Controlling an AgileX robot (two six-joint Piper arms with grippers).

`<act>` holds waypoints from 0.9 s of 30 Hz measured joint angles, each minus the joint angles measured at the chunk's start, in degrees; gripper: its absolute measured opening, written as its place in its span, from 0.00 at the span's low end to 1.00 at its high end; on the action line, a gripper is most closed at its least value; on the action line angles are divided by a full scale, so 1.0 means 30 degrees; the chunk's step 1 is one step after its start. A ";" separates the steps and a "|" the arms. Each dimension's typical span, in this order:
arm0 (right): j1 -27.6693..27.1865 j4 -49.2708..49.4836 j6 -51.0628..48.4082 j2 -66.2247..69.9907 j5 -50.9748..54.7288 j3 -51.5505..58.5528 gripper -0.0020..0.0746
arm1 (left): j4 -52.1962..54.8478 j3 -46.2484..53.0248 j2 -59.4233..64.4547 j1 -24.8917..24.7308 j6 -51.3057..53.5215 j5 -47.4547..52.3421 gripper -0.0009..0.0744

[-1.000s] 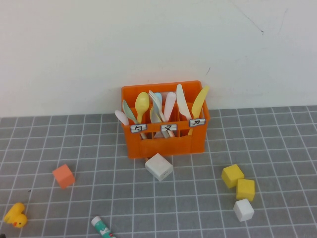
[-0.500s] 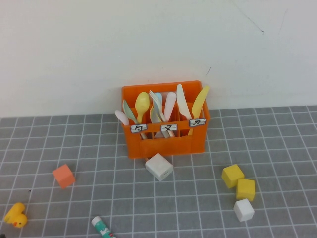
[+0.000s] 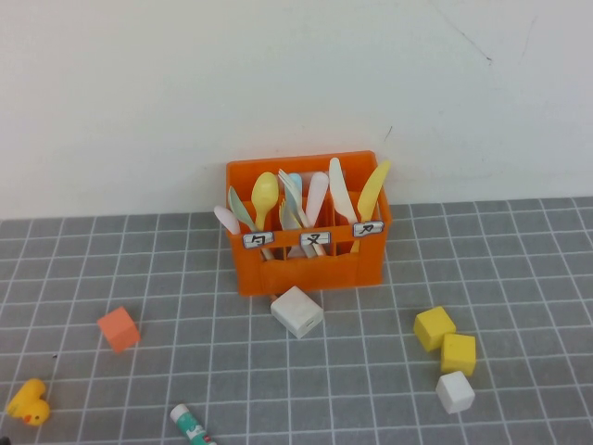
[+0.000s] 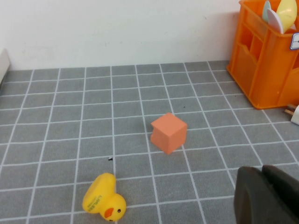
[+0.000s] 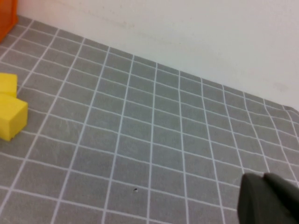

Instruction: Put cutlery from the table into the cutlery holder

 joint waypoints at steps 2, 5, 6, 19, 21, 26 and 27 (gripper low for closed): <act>-0.0181 0.0000 0.0000 0.0000 0.0092 0.0000 0.02 | 0.0000 0.0000 0.0000 0.0000 0.0000 0.0000 0.01; -0.0199 0.0000 0.0000 0.0000 0.0198 -0.0035 0.02 | 0.0000 0.0000 0.0000 0.0000 0.0000 0.0000 0.01; -0.0199 0.0000 0.0000 0.0000 0.0198 -0.0035 0.02 | 0.0000 0.0000 0.0000 0.0000 0.0000 0.0000 0.01; -0.0216 -0.0039 0.1557 -0.0030 0.0209 -0.0035 0.02 | 0.0000 0.0000 0.0000 0.0000 -0.0035 0.0000 0.01; -0.0216 -0.0371 0.2971 -0.0030 0.0209 -0.0035 0.02 | 0.0000 0.0000 0.0000 0.0000 -0.0035 0.0000 0.01; -0.0245 -0.2272 0.8359 -0.0030 0.0078 -0.0035 0.02 | 0.0000 0.0000 0.0000 0.0000 -0.0035 0.0000 0.01; -0.0245 -0.2526 0.8829 -0.0030 0.0078 -0.0035 0.02 | 0.0000 0.0000 0.0000 0.0000 -0.0035 0.0000 0.01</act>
